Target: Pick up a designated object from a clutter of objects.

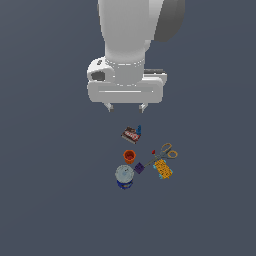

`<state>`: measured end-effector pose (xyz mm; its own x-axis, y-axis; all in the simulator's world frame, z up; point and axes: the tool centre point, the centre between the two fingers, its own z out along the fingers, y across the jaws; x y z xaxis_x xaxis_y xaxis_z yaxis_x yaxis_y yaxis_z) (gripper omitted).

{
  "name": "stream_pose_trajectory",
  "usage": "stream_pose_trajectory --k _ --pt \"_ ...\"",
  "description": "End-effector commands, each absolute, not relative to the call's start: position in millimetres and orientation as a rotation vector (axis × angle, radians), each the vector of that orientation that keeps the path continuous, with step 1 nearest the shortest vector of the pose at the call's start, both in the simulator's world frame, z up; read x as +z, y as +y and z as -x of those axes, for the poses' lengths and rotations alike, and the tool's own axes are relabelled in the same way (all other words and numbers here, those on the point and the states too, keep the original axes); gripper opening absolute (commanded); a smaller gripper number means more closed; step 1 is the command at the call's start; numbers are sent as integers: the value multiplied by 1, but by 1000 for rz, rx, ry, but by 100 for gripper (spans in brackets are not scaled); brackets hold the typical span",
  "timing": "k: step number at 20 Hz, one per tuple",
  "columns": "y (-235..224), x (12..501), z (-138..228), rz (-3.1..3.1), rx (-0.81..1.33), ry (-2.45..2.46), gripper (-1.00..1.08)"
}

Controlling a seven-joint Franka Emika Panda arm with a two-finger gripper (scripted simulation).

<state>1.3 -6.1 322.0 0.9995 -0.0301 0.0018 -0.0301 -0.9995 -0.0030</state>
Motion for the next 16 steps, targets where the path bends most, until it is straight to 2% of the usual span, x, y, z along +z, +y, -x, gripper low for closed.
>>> stream_pose_trajectory --k 1,16 --pt "-6 322 -1 3138 -3 47 100" --pt "11 315 -5 3116 15 6 100"
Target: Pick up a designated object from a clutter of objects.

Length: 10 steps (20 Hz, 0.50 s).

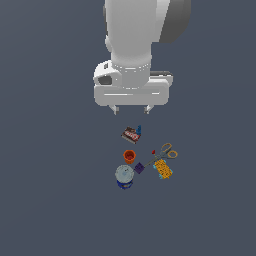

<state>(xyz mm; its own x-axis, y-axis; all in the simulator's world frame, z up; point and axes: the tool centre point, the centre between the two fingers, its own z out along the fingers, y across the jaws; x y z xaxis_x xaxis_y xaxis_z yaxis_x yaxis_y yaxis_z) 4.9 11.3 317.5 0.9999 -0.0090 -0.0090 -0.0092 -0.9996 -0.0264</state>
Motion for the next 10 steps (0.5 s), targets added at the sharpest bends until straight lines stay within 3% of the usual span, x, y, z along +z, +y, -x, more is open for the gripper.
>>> stream_pose_trajectory --k 1,10 --pt "11 313 -5 3117 15 -4 100" --pt "6 274 1 3135 15 -198 100"
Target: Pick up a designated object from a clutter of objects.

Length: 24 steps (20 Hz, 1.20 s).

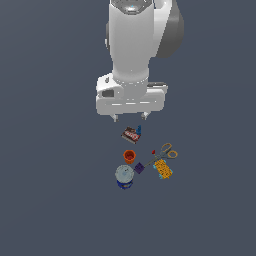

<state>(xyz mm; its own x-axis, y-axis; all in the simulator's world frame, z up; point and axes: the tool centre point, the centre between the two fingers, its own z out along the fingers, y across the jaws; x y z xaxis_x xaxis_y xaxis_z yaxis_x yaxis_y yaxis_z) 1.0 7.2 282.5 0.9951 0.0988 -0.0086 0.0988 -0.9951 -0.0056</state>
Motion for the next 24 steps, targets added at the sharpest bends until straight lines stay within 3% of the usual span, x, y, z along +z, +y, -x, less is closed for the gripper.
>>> stream_pose_trajectory --k 1,24 --pt "6 267 2 3136 15 -231 100" --pt "9 98 83 2893 21 -1282 100"
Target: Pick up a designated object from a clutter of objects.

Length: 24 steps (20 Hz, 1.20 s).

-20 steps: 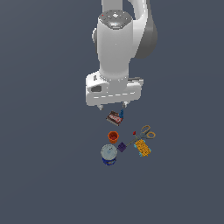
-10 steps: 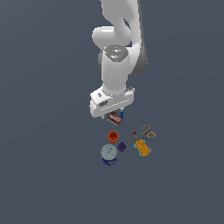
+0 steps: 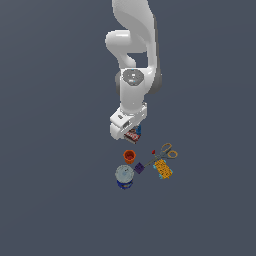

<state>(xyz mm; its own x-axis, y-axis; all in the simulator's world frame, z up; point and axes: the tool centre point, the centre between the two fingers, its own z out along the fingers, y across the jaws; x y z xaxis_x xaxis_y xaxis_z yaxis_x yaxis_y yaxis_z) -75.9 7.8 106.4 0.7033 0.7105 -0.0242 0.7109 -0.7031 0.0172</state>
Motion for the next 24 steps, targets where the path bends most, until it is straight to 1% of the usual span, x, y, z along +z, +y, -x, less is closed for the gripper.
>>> stream_pose_trajectory --k 1,11,19,24 --pt "10 94 87 -2838 -19 1299 100" --pt "18 68 113 -2749 -2 1517 100" --pt "19 65 115 -2744 -2 1529 100" --pt "19 52 116 -2743 -2 1532 100"
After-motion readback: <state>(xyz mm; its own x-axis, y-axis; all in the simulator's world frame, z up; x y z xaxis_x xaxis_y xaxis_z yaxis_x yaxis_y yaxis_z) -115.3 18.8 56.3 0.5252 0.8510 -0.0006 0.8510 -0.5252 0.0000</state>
